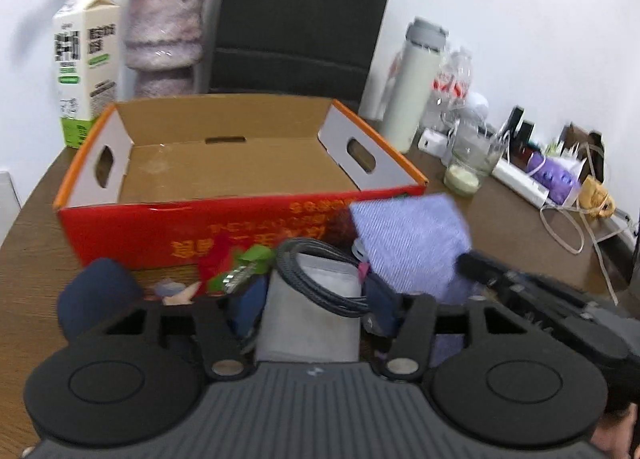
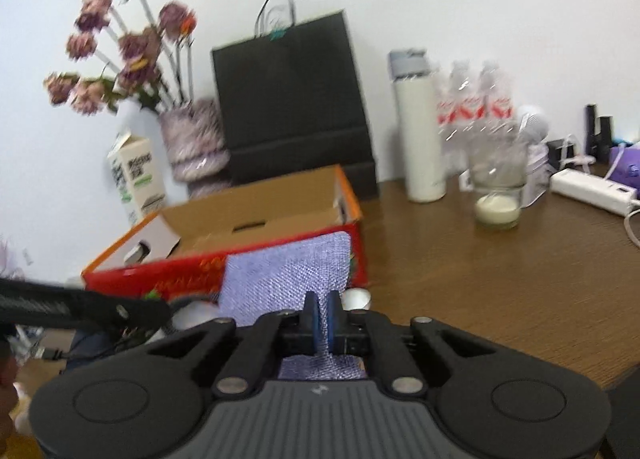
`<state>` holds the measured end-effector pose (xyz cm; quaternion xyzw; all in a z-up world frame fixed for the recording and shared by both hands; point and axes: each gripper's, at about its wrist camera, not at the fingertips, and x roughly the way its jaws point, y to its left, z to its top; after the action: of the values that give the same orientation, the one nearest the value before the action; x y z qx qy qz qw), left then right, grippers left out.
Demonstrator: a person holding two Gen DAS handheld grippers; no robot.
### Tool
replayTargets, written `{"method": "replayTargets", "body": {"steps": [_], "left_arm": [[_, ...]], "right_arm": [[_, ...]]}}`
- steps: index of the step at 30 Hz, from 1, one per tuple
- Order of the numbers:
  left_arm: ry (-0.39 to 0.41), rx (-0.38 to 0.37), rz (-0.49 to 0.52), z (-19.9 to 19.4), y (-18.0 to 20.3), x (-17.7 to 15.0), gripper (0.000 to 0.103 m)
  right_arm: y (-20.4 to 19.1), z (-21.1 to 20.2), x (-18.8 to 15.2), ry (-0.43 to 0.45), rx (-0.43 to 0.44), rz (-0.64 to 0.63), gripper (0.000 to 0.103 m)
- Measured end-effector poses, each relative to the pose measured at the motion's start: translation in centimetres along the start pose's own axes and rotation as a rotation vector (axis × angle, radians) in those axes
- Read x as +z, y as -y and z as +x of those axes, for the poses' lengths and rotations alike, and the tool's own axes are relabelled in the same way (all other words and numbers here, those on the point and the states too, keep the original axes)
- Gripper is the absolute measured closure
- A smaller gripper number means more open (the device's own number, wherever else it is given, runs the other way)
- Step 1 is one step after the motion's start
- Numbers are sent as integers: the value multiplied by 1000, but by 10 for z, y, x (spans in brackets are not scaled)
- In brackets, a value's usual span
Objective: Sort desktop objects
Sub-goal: 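Grasp the purple pouch with the right tool while the left tool grasps the black cable, then carry the purple pouch and black cable into the box and open both tools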
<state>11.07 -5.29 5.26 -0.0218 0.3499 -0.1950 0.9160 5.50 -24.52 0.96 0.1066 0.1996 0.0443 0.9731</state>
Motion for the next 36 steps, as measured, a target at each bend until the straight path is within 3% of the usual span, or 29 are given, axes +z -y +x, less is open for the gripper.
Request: {"method": "replayTargets", "body": {"steps": [2,5,9,11,12,17,19,20,21,22,23,25,26,27,28,30,33,36], "left_arm": [[-14,8,0,10,5,2,63],[-11,21,-63,17,6,6,81],[7,9,-126,13,5,9,91],[62,1,-101,0,11,10,95],[95,1,-80,-9,15,12,103],[218,2,40,-48,36,23,103],[180,0,91,-45,40,23,96],[148,10,80,-36,38,20,78],[102,41,68,-25,36,17,50],[53,66,63,-13,34,12,42],[13,73,64,-1,33,8,41],[-39,100,47,19,30,1,45],[1,132,58,21,31,-1,54],[6,158,55,25,31,0,81],[19,164,38,24,30,1,87],[20,113,3,20,26,5,91],[107,111,72,-4,39,8,91],[175,56,42,-35,40,24,92]], "right_arm": [[3,-4,1,32,-23,1,100],[8,-5,-1,35,-28,12,100],[5,-3,-4,28,-39,-5,100],[4,-6,-5,40,-36,-10,100],[5,-8,-6,50,-34,-10,100],[7,-16,-5,81,-25,-4,100],[9,-20,-6,89,-26,5,100],[10,-22,-6,90,-27,11,100],[12,-24,-7,90,-29,16,100],[13,-26,-8,91,-29,23,100],[14,-27,-9,89,-26,27,100],[16,-27,-11,82,-11,36,99],[17,-27,-12,76,-1,36,99],[16,-25,-14,71,2,33,99],[15,-24,-16,65,1,29,99],[13,-24,-17,63,2,17,100],[9,-30,-15,97,7,-8,100],[6,-36,-8,149,6,-40,101]]}}
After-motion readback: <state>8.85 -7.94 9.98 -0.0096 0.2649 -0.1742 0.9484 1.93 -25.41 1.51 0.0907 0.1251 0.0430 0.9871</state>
